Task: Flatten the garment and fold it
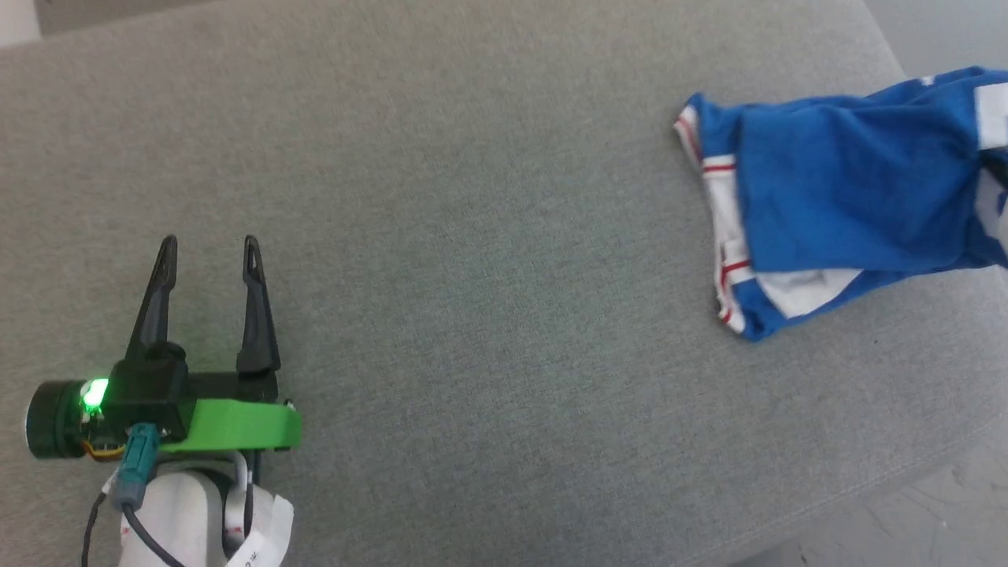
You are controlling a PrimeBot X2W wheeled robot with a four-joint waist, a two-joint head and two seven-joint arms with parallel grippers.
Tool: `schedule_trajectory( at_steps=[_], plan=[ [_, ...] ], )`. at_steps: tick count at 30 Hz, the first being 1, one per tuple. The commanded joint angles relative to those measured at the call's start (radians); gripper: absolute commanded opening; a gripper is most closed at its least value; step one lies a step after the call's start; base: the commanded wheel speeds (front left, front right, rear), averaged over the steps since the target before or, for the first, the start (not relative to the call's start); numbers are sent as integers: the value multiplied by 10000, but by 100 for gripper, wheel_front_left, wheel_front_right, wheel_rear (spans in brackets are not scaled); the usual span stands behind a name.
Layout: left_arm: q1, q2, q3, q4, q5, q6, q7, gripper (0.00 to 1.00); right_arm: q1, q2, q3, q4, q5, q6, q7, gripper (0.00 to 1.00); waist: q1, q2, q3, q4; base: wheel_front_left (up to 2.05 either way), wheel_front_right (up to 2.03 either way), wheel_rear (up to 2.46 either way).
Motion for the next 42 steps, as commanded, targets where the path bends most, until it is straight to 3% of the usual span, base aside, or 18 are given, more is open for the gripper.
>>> schedule_trajectory(
  at_steps=[1, 8, 15, 16, 17, 25, 31, 37, 42],
  plan=[
    [-259, 59, -62, -113, 135, -47, -36, 100, -213, 168, -210, 427, -235, -19, -190, 0, -1, -1, 892, -90, 0, 0, 0],
    [-580, 35, -228, -402, 95, -15, -36, 100, -570, 674, -1376, 2707, -1380, -19, -789, 0, -1, -1, 1356, 345, 0, 0, 0],
    [-539, -4, -241, -438, 49, 122, -36, 100, -699, 1768, -2485, 4168, -2429, -19, -1492, 0, -1, -1, 1135, 486, 0, 0, 0],
    [-510, -13, -238, -424, 42, 144, -36, 100, -685, 1896, -2599, 4313, -2495, -19, -1559, 85, -1, -1, 1047, 489, 0, 0, 0],
    [-468, -28, -231, -402, 30, 172, -36, 100, -666, 2025, -2684, 4448, -2609, -19, -1656, 100, -1, -1, 919, 493, 0, 0, 0],
    [-7, -266, -182, -243, -159, 391, -36, 100, -870, 1842, -3462, 4860, -4133, -19, -3136, 100, -1, -1, -512, 714, 0, 0, 0],
    [536, -416, -5, -145, -283, 556, -36, 100, -789, 2030, -5002, 4330, -5085, -19, -5011, 100, -1, -1, -1510, 1040, 0, 0, 0],
    [1001, -513, 158, -61, -327, 638, -36, 100, -52, 2809, -6611, 2652, -5820, -19, -5656, 100, -1, -1, -2188, 1417, 0, 0, 0],
    [1227, -574, 187, 24, -299, 672, -36, 100, 1154, 3996, -7933, -112, -5740, -19, -5693, 100, -1, -1, -2590, 1802, 0, 0, 0]
  ],
)
